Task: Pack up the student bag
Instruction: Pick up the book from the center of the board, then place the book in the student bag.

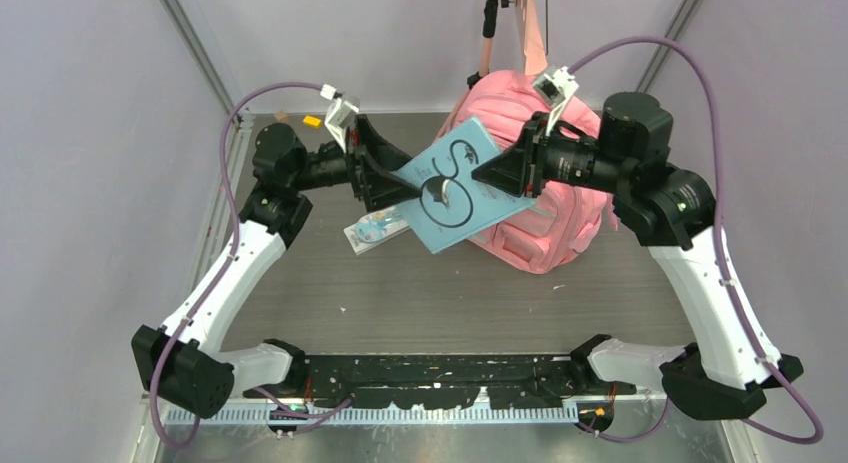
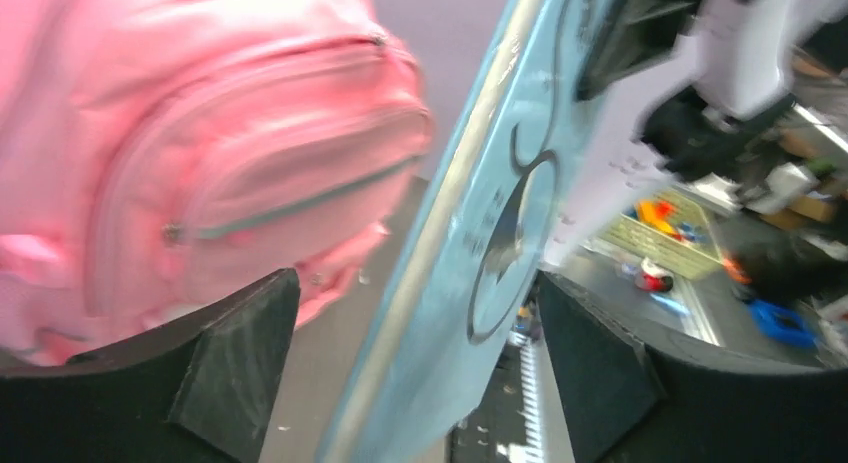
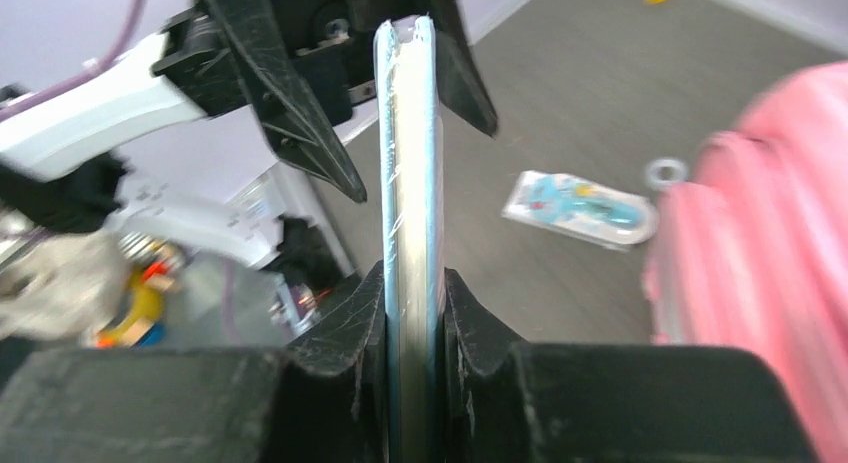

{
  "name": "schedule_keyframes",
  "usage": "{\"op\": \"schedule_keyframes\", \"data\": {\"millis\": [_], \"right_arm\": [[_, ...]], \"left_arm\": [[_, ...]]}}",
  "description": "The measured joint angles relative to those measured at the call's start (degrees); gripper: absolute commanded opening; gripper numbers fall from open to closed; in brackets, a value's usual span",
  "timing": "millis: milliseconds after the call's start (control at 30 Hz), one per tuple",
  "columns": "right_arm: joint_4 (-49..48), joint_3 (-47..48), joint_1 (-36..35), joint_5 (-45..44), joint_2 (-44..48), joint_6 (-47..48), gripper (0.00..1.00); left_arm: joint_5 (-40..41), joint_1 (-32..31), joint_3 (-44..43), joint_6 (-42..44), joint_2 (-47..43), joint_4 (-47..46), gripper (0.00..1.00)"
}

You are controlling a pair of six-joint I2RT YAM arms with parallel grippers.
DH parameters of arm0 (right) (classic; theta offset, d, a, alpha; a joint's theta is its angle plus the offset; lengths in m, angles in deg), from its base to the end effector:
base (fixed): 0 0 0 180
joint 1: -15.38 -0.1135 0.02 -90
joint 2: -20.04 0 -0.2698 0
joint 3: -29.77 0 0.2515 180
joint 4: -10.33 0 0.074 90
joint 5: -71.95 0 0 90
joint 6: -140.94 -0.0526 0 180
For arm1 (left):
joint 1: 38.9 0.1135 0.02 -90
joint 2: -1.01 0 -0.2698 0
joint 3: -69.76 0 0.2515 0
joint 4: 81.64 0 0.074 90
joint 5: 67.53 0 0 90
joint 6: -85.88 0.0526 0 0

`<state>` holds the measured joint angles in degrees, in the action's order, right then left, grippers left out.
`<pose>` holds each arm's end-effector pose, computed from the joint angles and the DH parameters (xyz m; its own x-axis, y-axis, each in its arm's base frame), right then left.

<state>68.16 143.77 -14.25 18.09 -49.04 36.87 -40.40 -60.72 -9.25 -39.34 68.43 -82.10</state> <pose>0.1718 0.1334 0.5171 -0.4069 -0.0056 -0.9134 -0.8248 0.4321 0.3648 0.2227 -0.1396 0.4336 -0.4054 -0.1210 -0.9061 0.9103 0.0368 -0.4122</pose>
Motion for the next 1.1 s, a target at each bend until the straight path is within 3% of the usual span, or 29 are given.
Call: {"op": "schedule_keyframes", "data": {"millis": [200,400,767,1000,1100], "right_arm": [[1.7,0.8,0.1,-20.4,4.2,2.4,0.0],[2.1,5.7,0.2,-31.4,3.5,6.2,0.0],[2.3,18.3,0.2,-33.3,-2.4,13.2,0.0],[3.4,23.3,0.2,-30.8,-7.3,17.1,0.0],[4.3,24.8,0.2,-29.6,-8.3,18.6,0.0]], "left_arm": [[11.2,0.2,-8.5,9.0,7.0,9.1,1.0],[13.7,0.2,-13.0,11.9,14.5,11.6,0.96],[13.1,-3.3,-20.1,14.9,24.9,10.9,0.95],[14.5,-6.8,-21.6,19.7,26.7,9.8,0.75],[17.1,-8.5,-22.1,23.2,26.8,9.8,0.71]]}}
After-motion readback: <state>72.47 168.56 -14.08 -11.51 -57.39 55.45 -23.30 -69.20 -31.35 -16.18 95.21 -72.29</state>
